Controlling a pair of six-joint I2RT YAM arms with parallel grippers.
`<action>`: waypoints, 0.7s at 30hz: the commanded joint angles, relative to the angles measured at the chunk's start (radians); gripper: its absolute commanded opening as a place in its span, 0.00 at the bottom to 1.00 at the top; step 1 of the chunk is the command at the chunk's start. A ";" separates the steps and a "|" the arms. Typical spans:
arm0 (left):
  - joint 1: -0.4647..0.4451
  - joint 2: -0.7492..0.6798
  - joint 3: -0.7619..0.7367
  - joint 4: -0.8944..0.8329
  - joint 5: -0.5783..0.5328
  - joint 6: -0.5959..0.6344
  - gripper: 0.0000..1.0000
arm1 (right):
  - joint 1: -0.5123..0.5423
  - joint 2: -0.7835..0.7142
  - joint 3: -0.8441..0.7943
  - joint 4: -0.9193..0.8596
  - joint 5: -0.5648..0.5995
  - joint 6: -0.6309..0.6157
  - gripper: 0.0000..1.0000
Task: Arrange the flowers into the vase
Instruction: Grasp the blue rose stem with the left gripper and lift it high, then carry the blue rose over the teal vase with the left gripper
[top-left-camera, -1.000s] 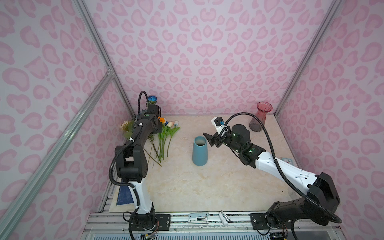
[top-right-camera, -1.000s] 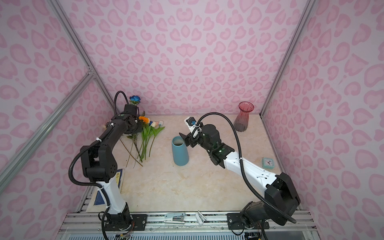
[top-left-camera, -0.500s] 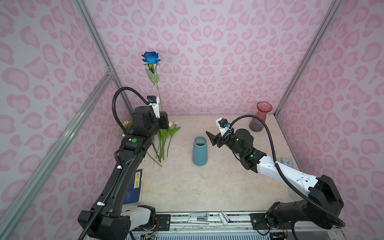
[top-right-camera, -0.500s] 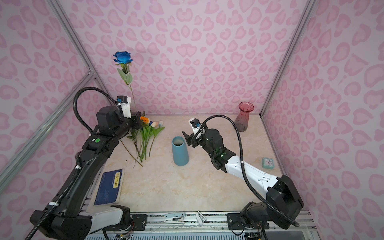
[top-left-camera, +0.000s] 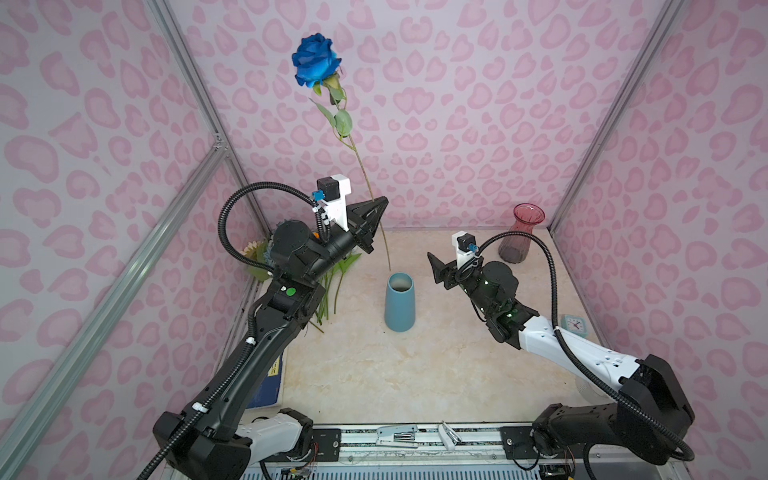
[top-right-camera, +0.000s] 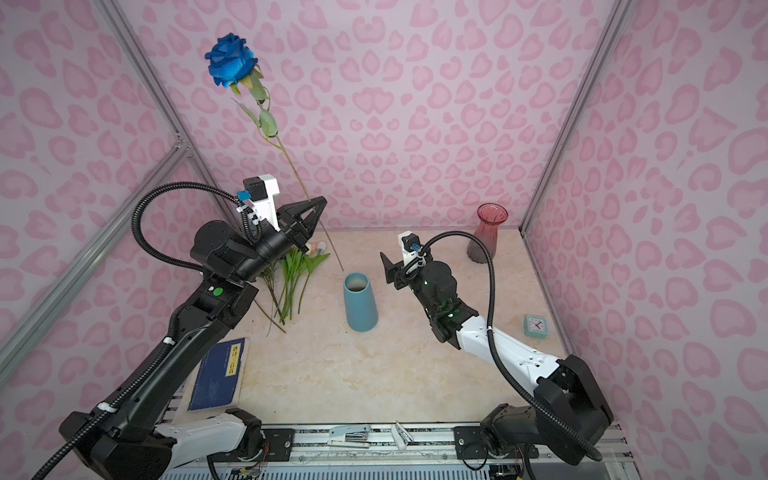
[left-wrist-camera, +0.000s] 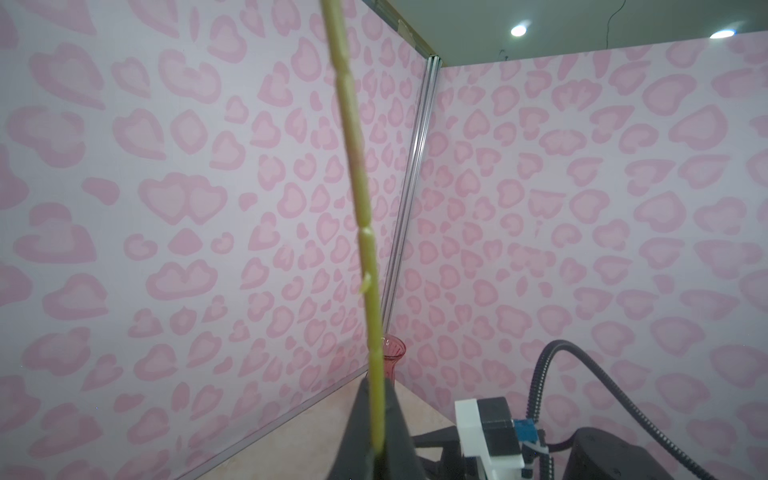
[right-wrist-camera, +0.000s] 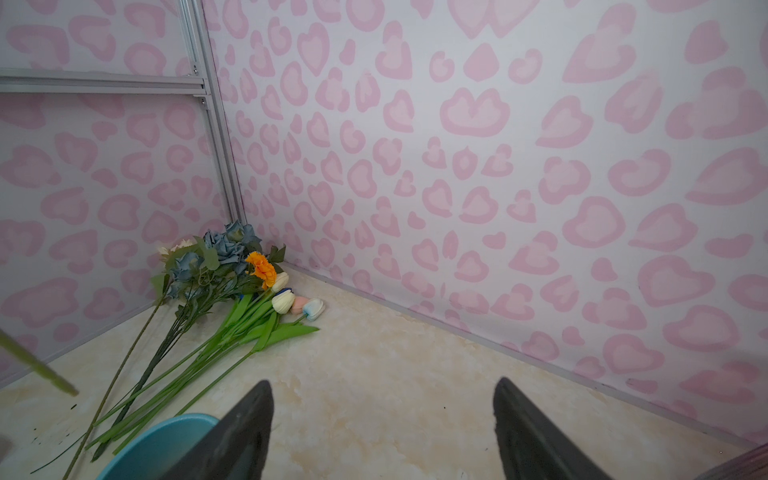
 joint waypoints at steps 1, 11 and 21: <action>-0.016 0.020 0.012 0.097 0.046 -0.048 0.01 | -0.002 0.000 -0.011 0.038 0.013 0.017 0.82; -0.030 0.057 -0.182 0.163 0.003 0.016 0.02 | -0.002 -0.017 -0.024 0.045 0.004 0.001 0.82; -0.064 0.121 -0.316 0.195 -0.050 0.157 0.02 | -0.002 -0.005 -0.021 0.053 -0.008 0.003 0.82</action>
